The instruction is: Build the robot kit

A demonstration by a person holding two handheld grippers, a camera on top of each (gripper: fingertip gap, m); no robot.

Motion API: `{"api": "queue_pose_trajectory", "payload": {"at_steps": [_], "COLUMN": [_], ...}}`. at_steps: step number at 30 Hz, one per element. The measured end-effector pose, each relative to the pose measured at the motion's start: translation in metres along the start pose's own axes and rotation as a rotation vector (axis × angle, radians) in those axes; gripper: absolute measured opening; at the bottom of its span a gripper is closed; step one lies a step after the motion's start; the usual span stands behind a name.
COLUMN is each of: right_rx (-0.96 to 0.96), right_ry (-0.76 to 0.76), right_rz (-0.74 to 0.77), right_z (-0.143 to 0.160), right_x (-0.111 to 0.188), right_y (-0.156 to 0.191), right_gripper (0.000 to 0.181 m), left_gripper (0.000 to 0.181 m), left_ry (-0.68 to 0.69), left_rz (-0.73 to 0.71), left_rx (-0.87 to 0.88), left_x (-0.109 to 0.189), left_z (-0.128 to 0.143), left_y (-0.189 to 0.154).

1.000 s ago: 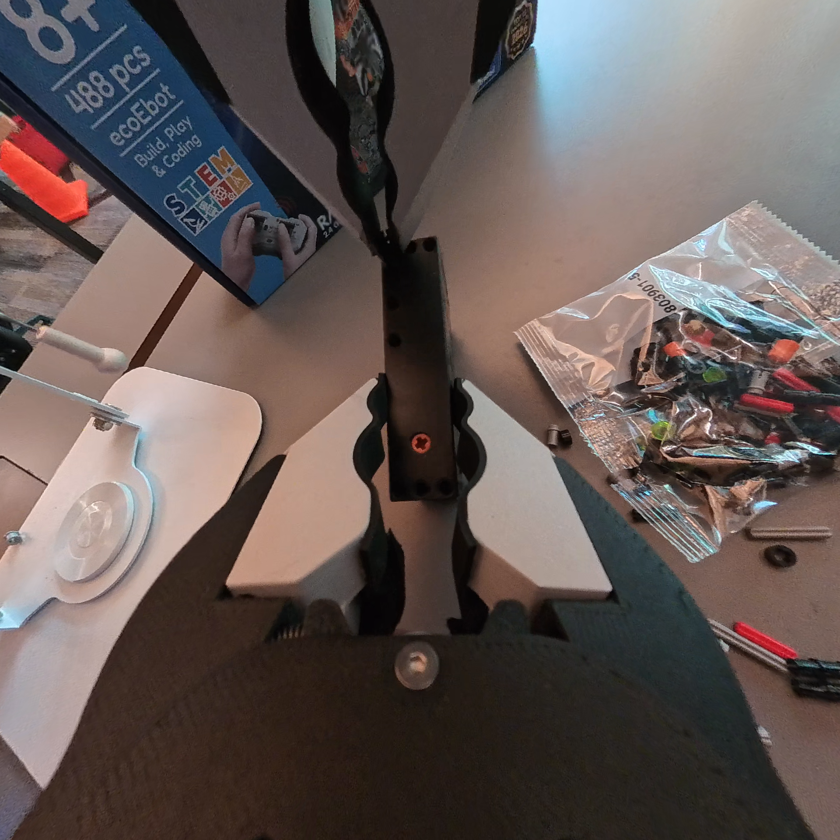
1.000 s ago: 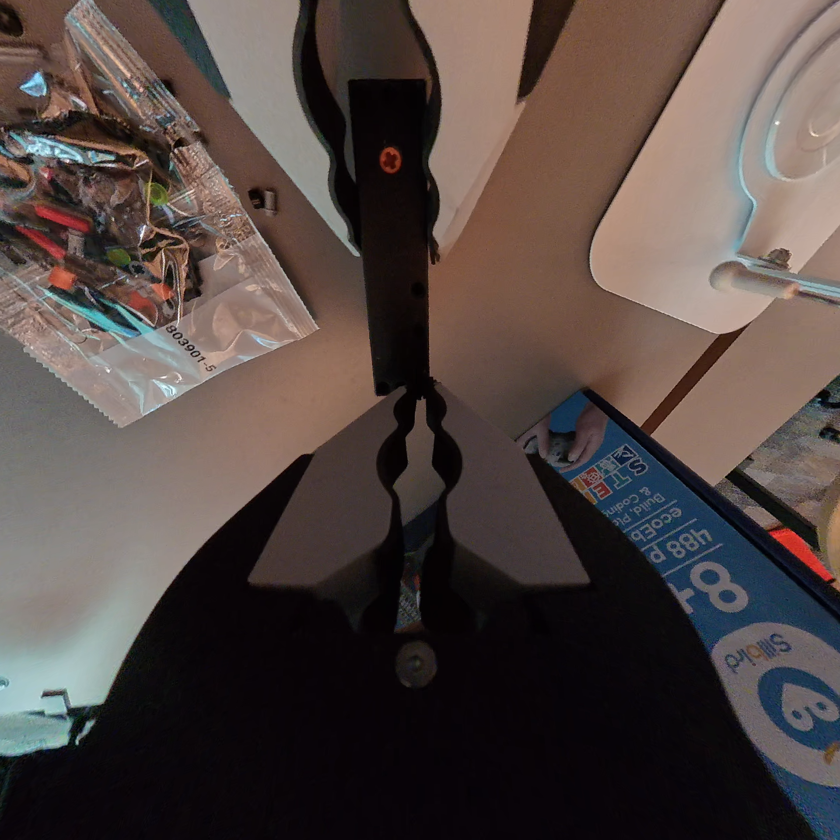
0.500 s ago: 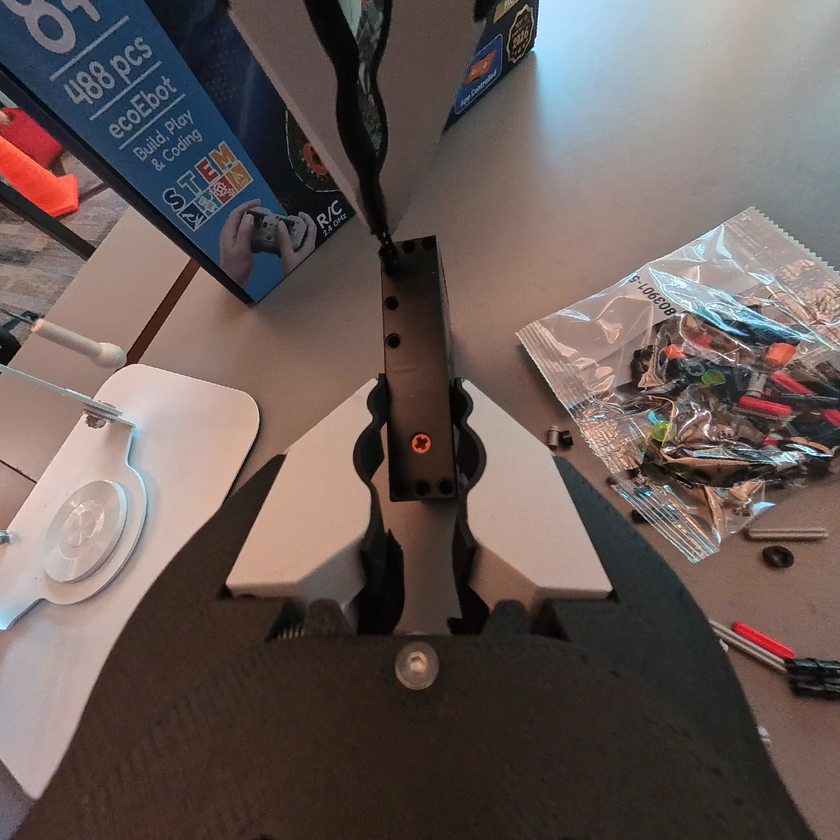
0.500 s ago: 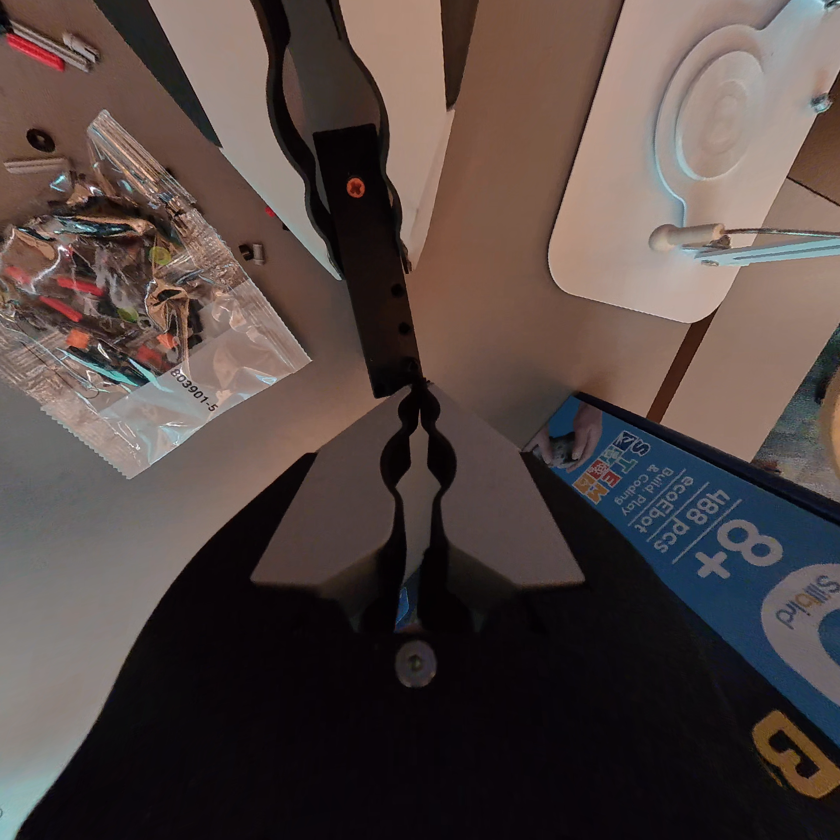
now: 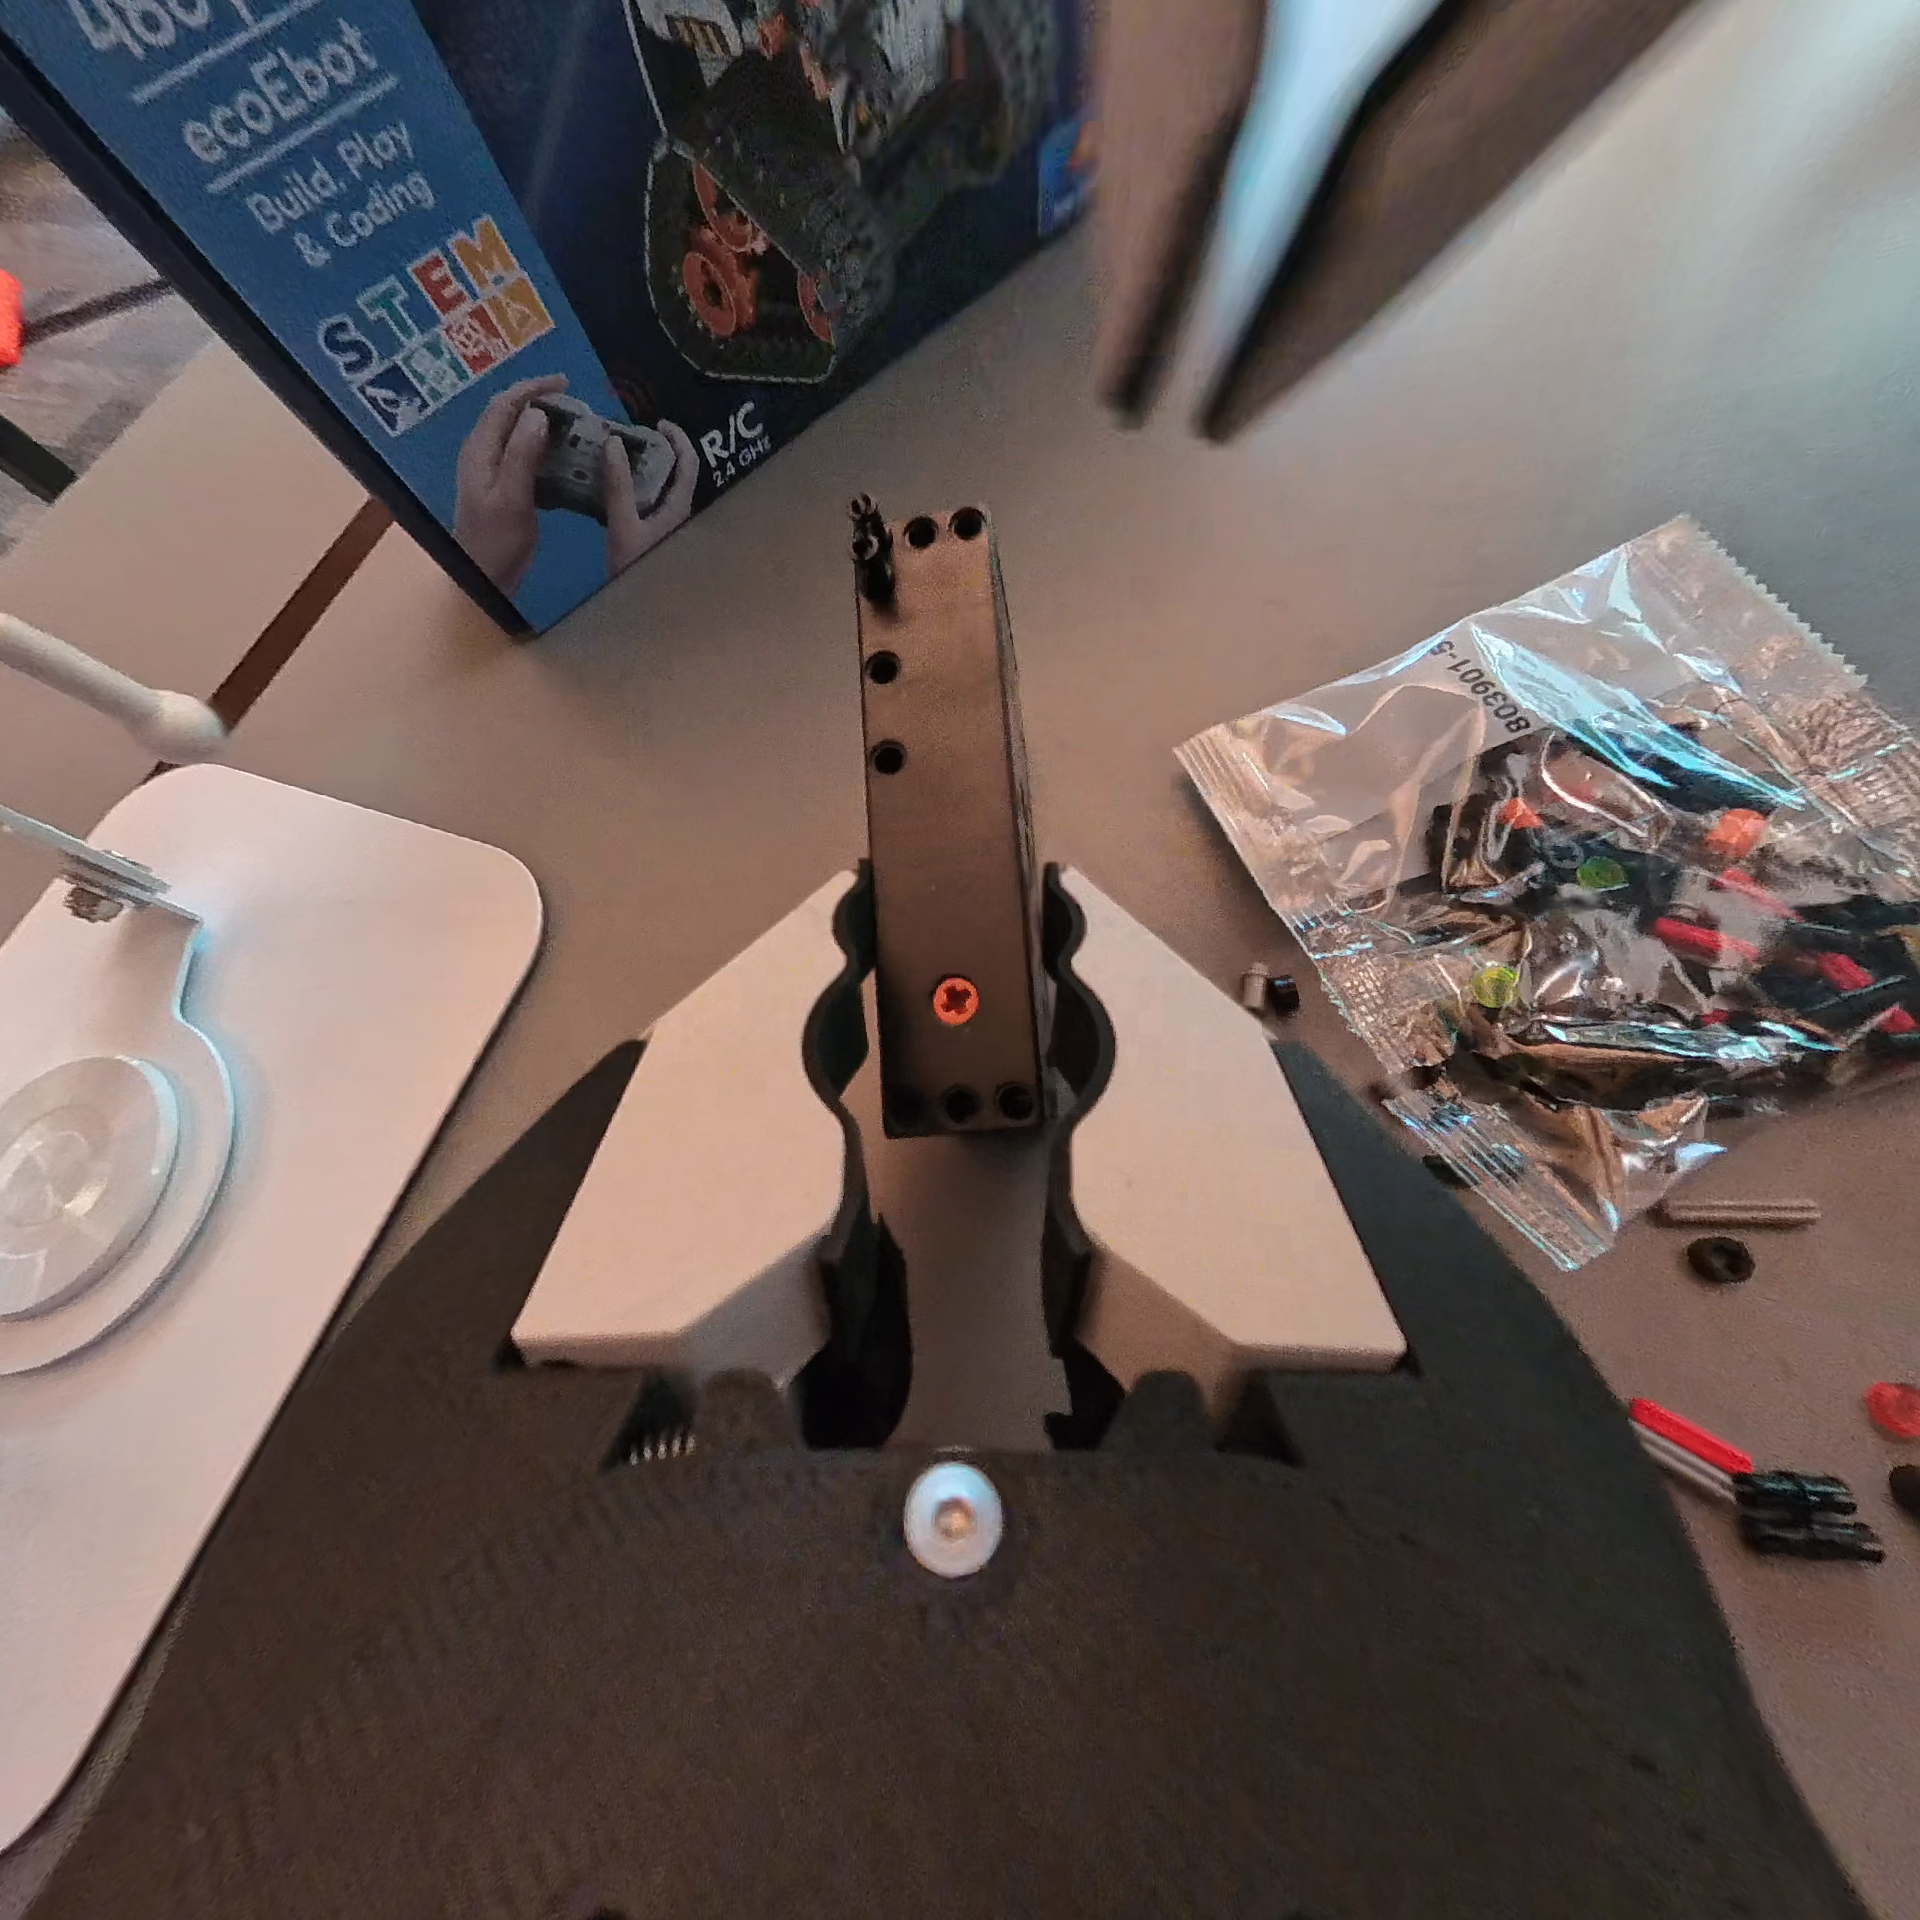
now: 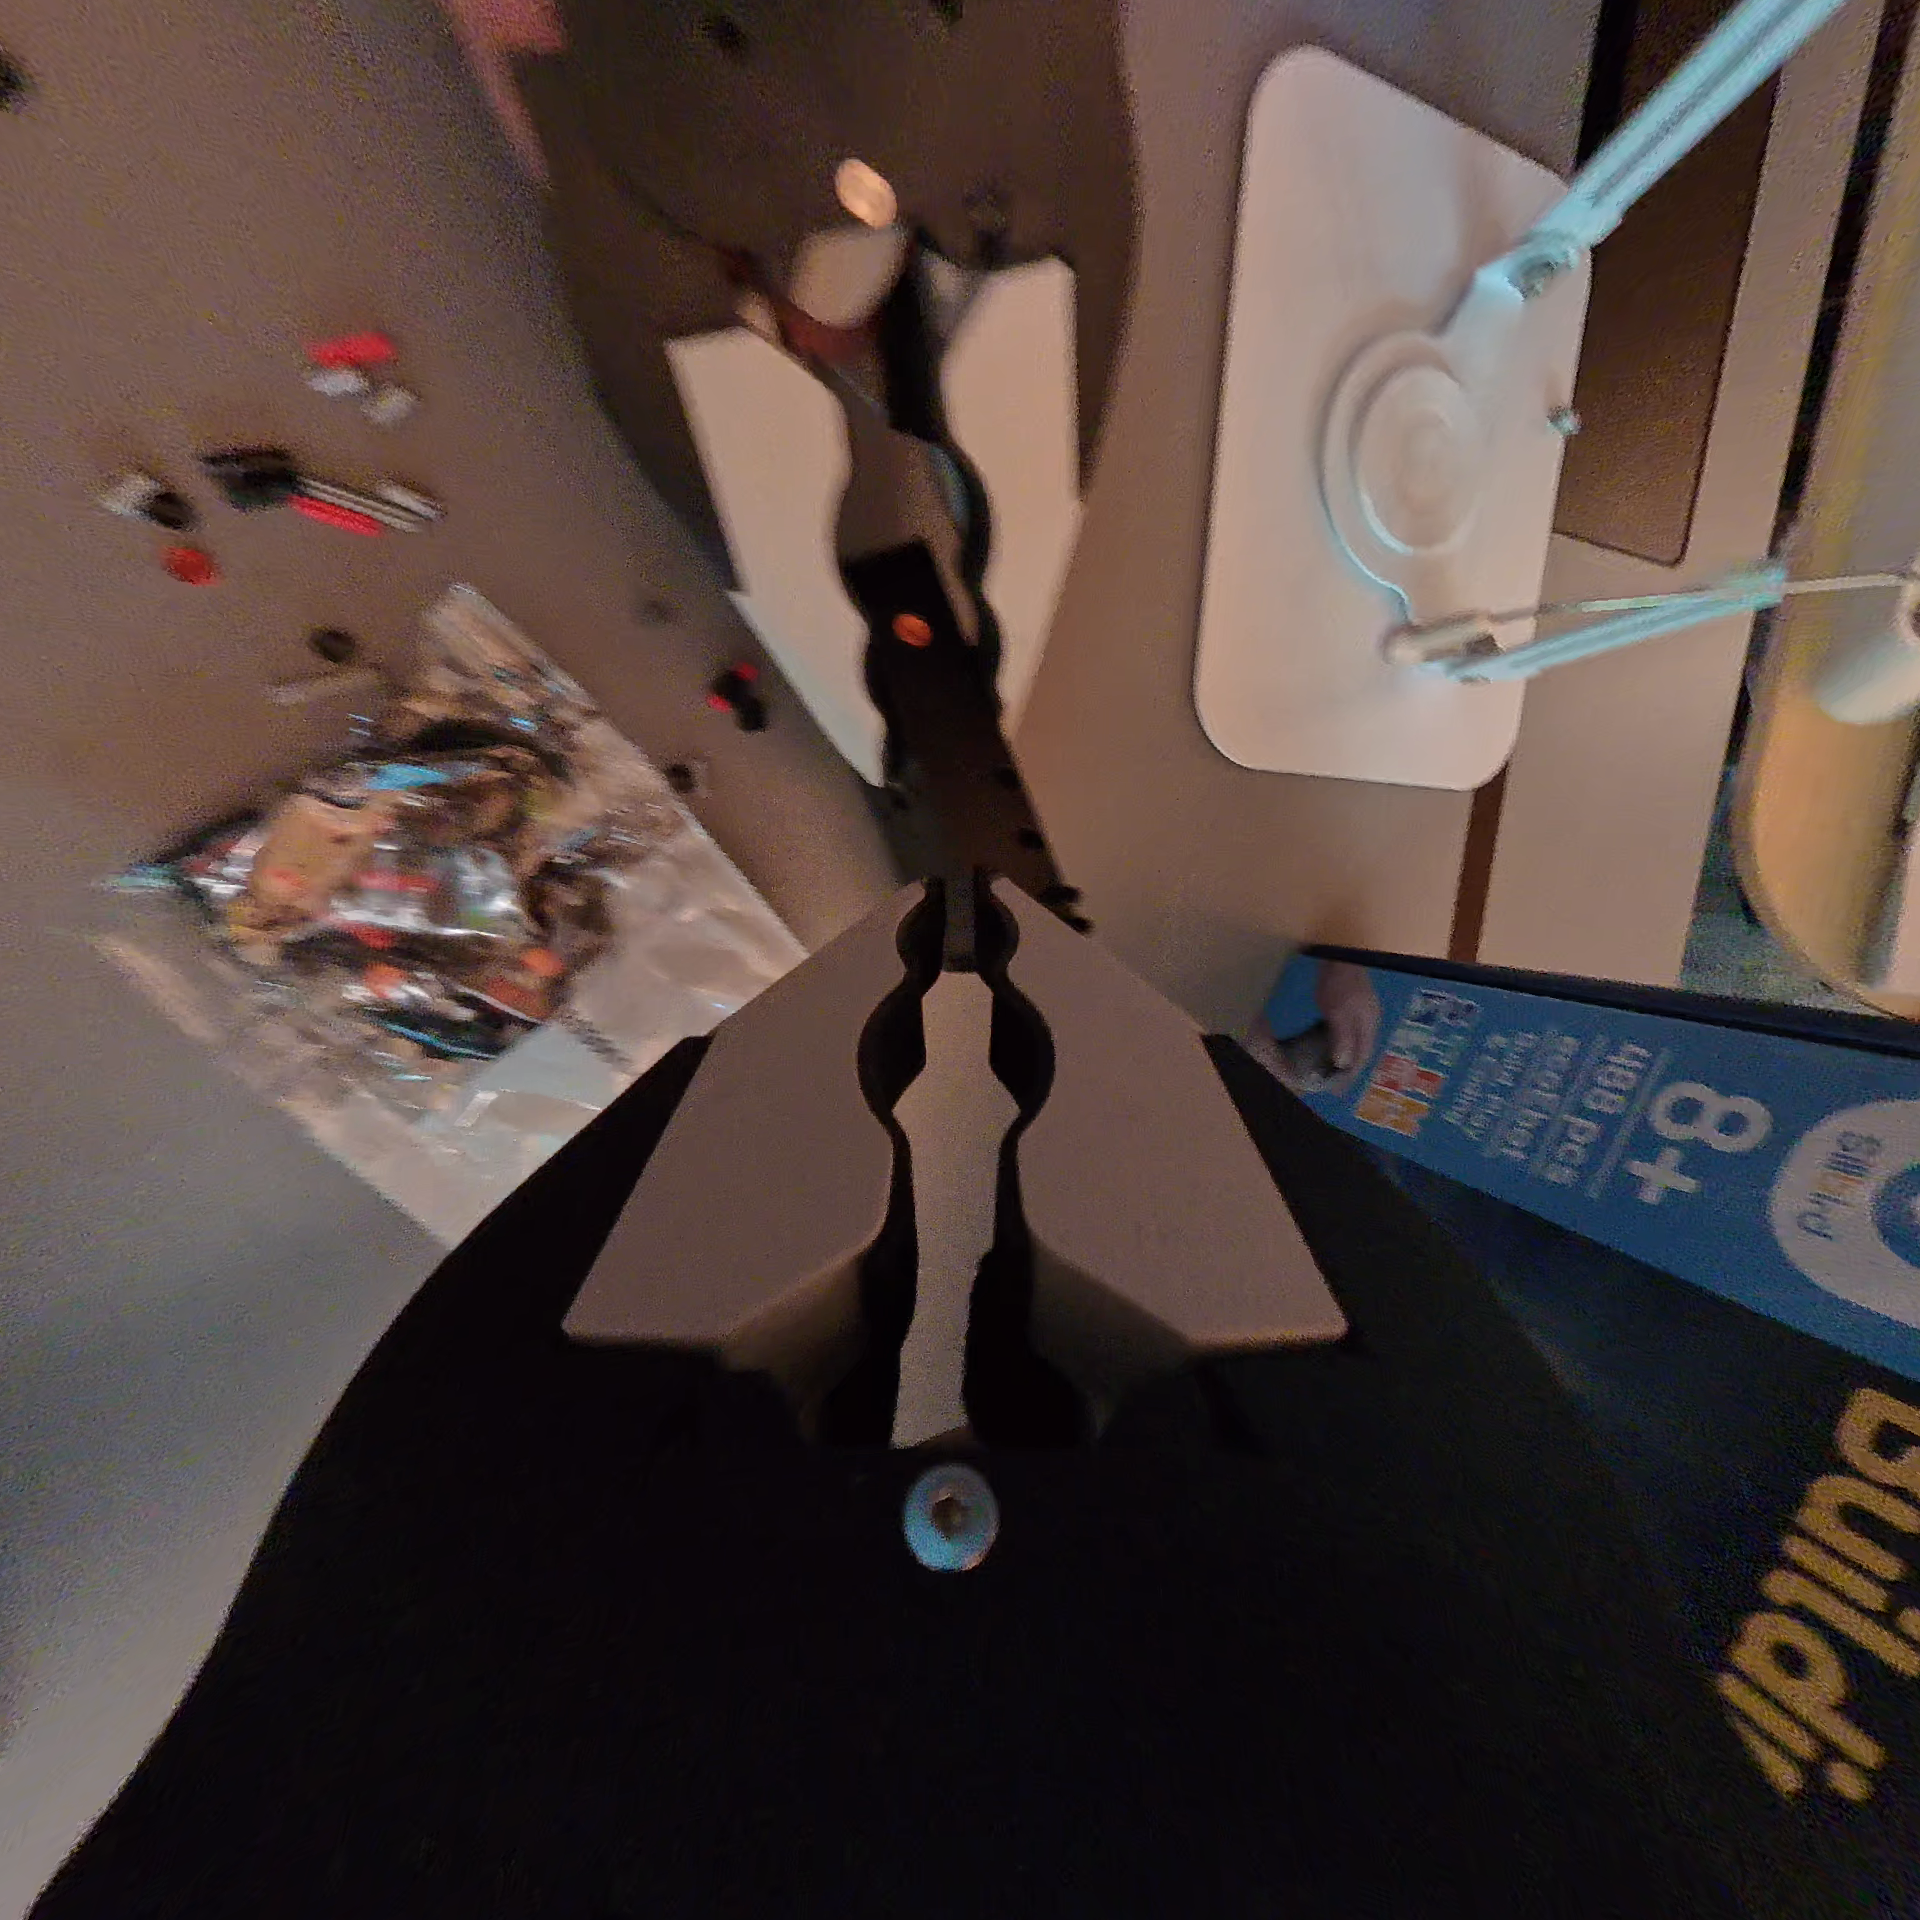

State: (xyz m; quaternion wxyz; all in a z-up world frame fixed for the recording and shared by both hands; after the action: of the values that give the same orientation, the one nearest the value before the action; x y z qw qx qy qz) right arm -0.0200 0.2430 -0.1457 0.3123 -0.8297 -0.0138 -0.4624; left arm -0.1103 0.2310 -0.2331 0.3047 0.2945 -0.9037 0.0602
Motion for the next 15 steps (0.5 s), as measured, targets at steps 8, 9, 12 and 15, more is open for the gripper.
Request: {"api": "queue_pose_trajectory", "payload": {"at_steps": [8,9,12,15], "right_rx": [-0.101,-0.115,-0.163,-0.196], "right_ry": [-0.185,-0.176,-0.153,-0.175], "right_rz": [-0.189,-0.186,-0.173,-0.166], "right_z": [-0.038,-0.037,-0.025,-0.026], "right_x": [-0.006,-0.01,-0.016,-0.013], "right_y": [0.102,0.107,0.116,0.127], "right_gripper": [0.007,0.008,0.011,0.017], "left_gripper": [0.041,0.042,0.046,0.046], "left_ry": [-0.02,-0.025,-0.049,-0.075], "left_rz": [-0.01,-0.013,-0.022,-0.045], "left_rx": [-0.011,-0.013,-0.028,-0.058], "left_x": [0.004,0.006,0.013,0.023], "left_z": [-0.003,-0.004,-0.01,-0.018], "left_y": [0.0,0.0,-0.001,0.0]}}
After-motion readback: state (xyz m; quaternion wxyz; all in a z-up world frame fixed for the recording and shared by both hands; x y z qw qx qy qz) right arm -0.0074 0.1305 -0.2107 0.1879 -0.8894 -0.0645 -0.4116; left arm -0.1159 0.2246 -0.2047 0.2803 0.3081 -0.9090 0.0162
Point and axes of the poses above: each gripper's, where its closed fingertips meet, x back along the fingers, z out of its underside, y = z × x across the jaws, the point moved 6 cm from there along x, back along the fingers, and after that the axes turned 10 degrees about z, right-handed, at the moved point
